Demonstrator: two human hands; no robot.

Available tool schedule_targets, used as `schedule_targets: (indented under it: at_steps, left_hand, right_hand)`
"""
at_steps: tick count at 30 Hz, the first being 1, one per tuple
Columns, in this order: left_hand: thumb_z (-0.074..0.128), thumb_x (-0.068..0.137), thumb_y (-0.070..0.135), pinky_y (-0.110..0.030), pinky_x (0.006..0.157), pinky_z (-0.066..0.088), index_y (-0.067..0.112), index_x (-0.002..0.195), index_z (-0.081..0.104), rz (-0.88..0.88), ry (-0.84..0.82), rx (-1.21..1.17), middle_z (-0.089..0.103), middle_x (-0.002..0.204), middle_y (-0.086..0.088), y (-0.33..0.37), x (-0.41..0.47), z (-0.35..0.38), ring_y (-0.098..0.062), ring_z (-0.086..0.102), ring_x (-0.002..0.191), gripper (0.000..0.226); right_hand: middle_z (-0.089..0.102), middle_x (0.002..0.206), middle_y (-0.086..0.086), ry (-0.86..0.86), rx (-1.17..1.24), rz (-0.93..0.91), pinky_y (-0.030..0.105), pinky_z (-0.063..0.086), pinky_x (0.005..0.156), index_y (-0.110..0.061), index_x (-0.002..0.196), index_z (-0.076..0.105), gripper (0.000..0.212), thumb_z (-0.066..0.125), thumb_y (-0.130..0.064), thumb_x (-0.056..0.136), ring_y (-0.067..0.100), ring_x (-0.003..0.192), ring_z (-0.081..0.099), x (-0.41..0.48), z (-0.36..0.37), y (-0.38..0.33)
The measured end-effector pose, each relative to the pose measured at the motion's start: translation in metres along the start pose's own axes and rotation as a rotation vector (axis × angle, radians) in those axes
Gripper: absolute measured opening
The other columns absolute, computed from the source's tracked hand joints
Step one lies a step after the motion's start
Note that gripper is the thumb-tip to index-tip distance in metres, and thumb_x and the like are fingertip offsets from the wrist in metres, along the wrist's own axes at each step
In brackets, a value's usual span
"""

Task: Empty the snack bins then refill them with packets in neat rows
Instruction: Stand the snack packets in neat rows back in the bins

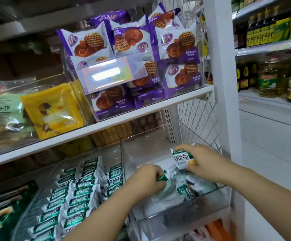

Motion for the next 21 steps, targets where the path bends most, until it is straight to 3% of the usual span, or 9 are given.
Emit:
schedule_targets:
  at_steps: [2, 4, 6, 8, 10, 13, 17, 21]
  left_hand:
    - [0.063, 0.088, 0.024, -0.025, 0.062, 0.036, 0.012, 0.090, 0.061, 0.037, 0.103, -0.055, 0.060, 0.083, -0.003, 0.005, -0.007, -0.016, -0.015, 0.050, 0.074, 0.012]
    - [0.065, 0.088, 0.026, -0.023, 0.067, 0.040, 0.022, 0.094, 0.063, 0.064, 0.208, -0.100, 0.061, 0.084, 0.007, 0.007, -0.018, -0.032, -0.010, 0.055, 0.078, 0.007]
    - [0.066, 0.088, 0.028, -0.023, 0.078, 0.047, 0.030, 0.104, 0.065, 0.100, 0.331, -0.117, 0.061, 0.089, 0.020, 0.005, -0.030, -0.042, -0.004, 0.058, 0.087, 0.016]
    - [0.066, 0.087, 0.029, -0.022, 0.081, 0.047, 0.036, 0.108, 0.064, 0.230, 0.495, 0.006, 0.058, 0.093, 0.031, 0.005, -0.043, -0.050, 0.001, 0.053, 0.094, 0.022]
    - [0.062, 0.084, 0.030, -0.022, 0.083, 0.047, 0.037, 0.105, 0.062, 0.428, 0.617, 0.159, 0.063, 0.103, 0.028, 0.006, -0.054, -0.052, 0.000, 0.052, 0.100, 0.022]
    - [0.059, 0.088, 0.030, -0.026, 0.094, 0.042, 0.030, 0.102, 0.058, 0.647, 0.696, 0.268, 0.066, 0.113, 0.017, 0.002, -0.066, -0.047, -0.007, 0.055, 0.104, 0.015]
    - [0.057, 0.095, 0.030, -0.037, 0.101, 0.041, 0.027, 0.102, 0.058, 0.700, 0.745, 0.311, 0.066, 0.115, 0.013, -0.004, -0.077, -0.048, -0.011, 0.057, 0.103, 0.008]
    - [0.056, 0.096, 0.027, -0.040, 0.100, 0.043, 0.025, 0.101, 0.058, 0.719, 0.787, 0.392, 0.061, 0.111, 0.010, -0.004, -0.084, -0.050, -0.013, 0.059, 0.097, 0.005]
  right_hand:
    - [0.048, 0.100, -0.006, 0.023, 0.128, -0.009, 0.020, 0.042, 0.051, -0.043, 0.137, 0.034, 0.056, 0.054, -0.016, 0.093, 0.011, 0.056, 0.057, 0.001, -0.006, -0.005]
    - [0.052, 0.093, -0.009, 0.039, 0.240, 0.000, 0.017, 0.037, 0.045, -0.042, 0.142, 0.024, 0.060, 0.051, -0.017, 0.095, 0.007, 0.048, 0.053, 0.000, -0.013, -0.010]
    - [0.059, 0.090, -0.008, 0.058, 0.365, 0.025, 0.020, 0.038, 0.046, -0.042, 0.141, 0.020, 0.062, 0.052, -0.016, 0.095, 0.012, 0.053, 0.052, -0.002, -0.022, -0.016]
    - [0.060, 0.093, -0.007, 0.100, 0.567, 0.065, 0.022, 0.049, 0.053, -0.038, 0.131, 0.028, 0.054, 0.057, -0.014, 0.093, 0.010, 0.060, 0.060, -0.004, -0.028, -0.020]
    - [0.062, 0.095, -0.004, 0.139, 0.772, 0.120, 0.032, 0.059, 0.073, -0.031, 0.124, 0.036, 0.048, 0.064, -0.013, 0.089, 0.014, 0.077, 0.065, -0.005, -0.030, -0.020]
    - [0.068, 0.103, 0.007, 0.077, 0.999, 0.181, 0.035, 0.059, 0.075, -0.016, 0.119, 0.047, 0.044, 0.071, -0.010, 0.083, 0.024, 0.092, 0.068, -0.007, -0.025, -0.023]
    - [0.071, 0.106, 0.014, -0.090, 1.198, 0.197, 0.043, 0.057, 0.084, -0.005, 0.109, 0.058, 0.028, 0.069, -0.007, 0.083, 0.026, 0.097, 0.069, -0.011, -0.015, -0.036]
    - [0.071, 0.105, 0.017, -0.193, 1.385, 0.225, 0.056, 0.054, 0.082, -0.005, 0.105, 0.060, 0.021, 0.063, -0.002, 0.084, 0.029, 0.097, 0.069, -0.016, -0.003, -0.046]
Point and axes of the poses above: each hand's wrist, its own x-axis towards the middle knuckle, its own z-axis out of the palm, y = z × x, the point moved 4 cm from there along x, towards the middle knuckle
